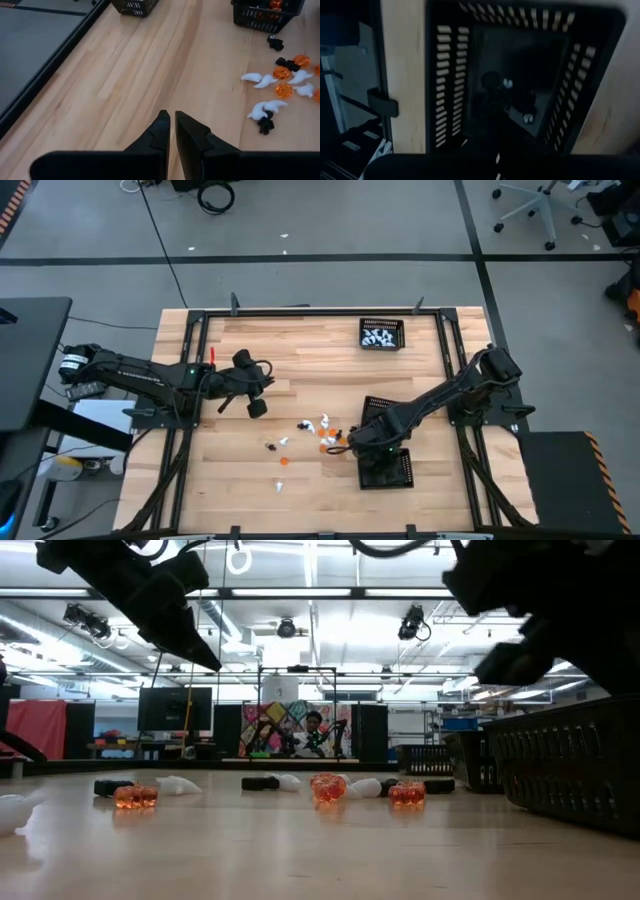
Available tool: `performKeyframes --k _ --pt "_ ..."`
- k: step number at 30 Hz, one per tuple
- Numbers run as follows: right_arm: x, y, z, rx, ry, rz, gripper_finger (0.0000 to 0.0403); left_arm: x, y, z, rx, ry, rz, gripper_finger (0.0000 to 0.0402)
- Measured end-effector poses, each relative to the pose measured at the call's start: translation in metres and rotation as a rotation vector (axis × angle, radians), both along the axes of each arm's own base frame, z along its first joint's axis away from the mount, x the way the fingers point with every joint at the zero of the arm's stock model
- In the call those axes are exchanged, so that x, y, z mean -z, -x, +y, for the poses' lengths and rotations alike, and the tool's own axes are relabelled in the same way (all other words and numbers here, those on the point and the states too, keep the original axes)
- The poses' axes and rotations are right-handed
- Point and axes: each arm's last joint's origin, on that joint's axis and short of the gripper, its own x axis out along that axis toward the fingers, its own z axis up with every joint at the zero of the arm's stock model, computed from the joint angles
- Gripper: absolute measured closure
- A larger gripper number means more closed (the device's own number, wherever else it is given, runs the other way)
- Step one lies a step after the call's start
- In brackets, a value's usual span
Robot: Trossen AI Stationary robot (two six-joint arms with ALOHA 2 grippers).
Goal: Sort Halloween decoration
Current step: Put the black skeleton toy into the bottom black bin, then put the white ghost toy into the top black bin
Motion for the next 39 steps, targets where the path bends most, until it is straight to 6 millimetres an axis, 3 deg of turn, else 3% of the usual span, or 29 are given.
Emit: performKeyframes --k 13,23,28,33,39 --pt "0.003 0.005 -0.001 0.037 -0.062 0.086 0.0303 0.0 0.0 0.0 -0.002 0.003 0.0 0.0367" --pt "-0.004 0.0 -0.012 0.142 -0.18 0.199 0.0292 0.0 0.0 0.0 0.01 -0.01 0.007 0.0367" --pt "-0.02 -0.009 -0.018 0.282 -0.206 0.256 0.0292 -0.001 -0.001 -0.002 -0.01 0.053 -0.029 0.0367" --pt "-0.047 -0.025 -0.019 0.452 -0.275 0.29 0.0292 -0.006 -0.006 -0.008 0.141 0.235 -0.102 0.0367" --pt "-0.083 -0.042 -0.016 0.442 -0.277 0.107 0.0292 -0.026 0.0 -0.017 0.264 0.405 -0.253 0.0367"
